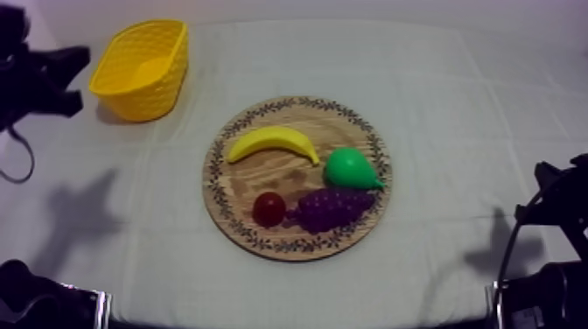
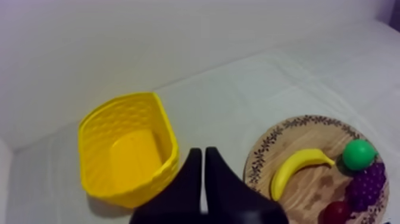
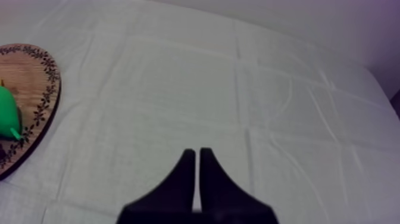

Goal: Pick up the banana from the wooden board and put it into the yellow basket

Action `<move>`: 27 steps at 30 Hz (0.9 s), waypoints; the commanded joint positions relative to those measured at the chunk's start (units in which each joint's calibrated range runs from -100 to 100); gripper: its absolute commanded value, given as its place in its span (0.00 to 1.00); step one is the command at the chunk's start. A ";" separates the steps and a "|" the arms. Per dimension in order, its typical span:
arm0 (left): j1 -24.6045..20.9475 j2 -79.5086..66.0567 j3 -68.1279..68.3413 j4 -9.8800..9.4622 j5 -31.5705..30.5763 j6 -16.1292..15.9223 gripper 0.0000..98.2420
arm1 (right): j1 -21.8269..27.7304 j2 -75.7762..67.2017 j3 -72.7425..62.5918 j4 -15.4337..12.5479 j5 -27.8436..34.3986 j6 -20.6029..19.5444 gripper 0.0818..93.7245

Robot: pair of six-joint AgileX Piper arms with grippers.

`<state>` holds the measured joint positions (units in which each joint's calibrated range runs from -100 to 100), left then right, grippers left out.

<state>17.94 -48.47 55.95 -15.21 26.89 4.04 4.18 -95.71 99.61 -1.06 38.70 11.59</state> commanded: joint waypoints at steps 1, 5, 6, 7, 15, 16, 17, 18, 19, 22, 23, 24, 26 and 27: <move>1.49 10.05 -9.74 1.70 2.12 -5.87 0.00 | 0.03 -0.05 0.05 0.01 0.01 0.01 0.00; 3.93 16.94 -16.30 2.59 5.30 -10.00 0.00 | 0.03 -0.05 0.05 0.01 0.01 0.01 0.00; 4.52 18.42 -17.41 2.68 5.68 -10.92 0.00 | 0.03 -0.05 0.05 0.01 0.01 0.01 0.00; 5.09 19.80 -18.36 2.74 5.95 -11.75 0.00 | 0.03 -0.05 0.05 0.01 0.01 0.01 0.00; 9.11 27.80 -21.89 2.24 9.47 -14.45 0.01 | 0.03 -0.05 0.05 0.01 0.01 0.01 0.00; 9.63 28.46 -21.76 1.96 9.87 -14.38 0.01 | 0.03 -0.05 0.05 0.01 0.01 0.01 0.00; 10.10 29.07 -21.51 1.72 10.14 -14.35 0.01 | 0.03 -0.05 0.05 0.01 0.01 0.01 0.00; 10.54 29.63 -21.12 1.56 10.33 -14.32 0.02 | 0.03 -0.05 0.05 0.01 0.01 0.01 0.00; 10.95 30.15 -20.69 1.44 10.47 -14.34 0.02 | 0.03 -0.05 0.05 0.01 0.01 0.01 0.00; 12.10 31.64 -19.04 1.26 10.65 -14.41 0.02 | 0.03 -0.05 0.05 0.01 0.01 0.01 0.00; 12.43 32.10 -18.43 1.23 10.57 -14.43 0.03 | 0.03 -0.05 0.05 0.01 0.01 0.01 0.00; 12.74 32.55 -17.83 1.21 10.39 -14.43 0.03 | 0.03 -0.05 0.05 0.01 0.01 0.01 0.00; 13.26 33.38 -16.70 1.19 9.86 -14.34 0.03 | 0.03 -0.05 0.05 0.01 0.01 0.01 0.00; 13.53 33.76 -16.25 1.18 9.67 -14.34 0.03 | 0.03 -0.05 0.05 0.01 0.01 0.01 0.00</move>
<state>31.26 -14.94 39.19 -14.04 36.68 -10.33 4.18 -95.71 99.61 -1.06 38.70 11.59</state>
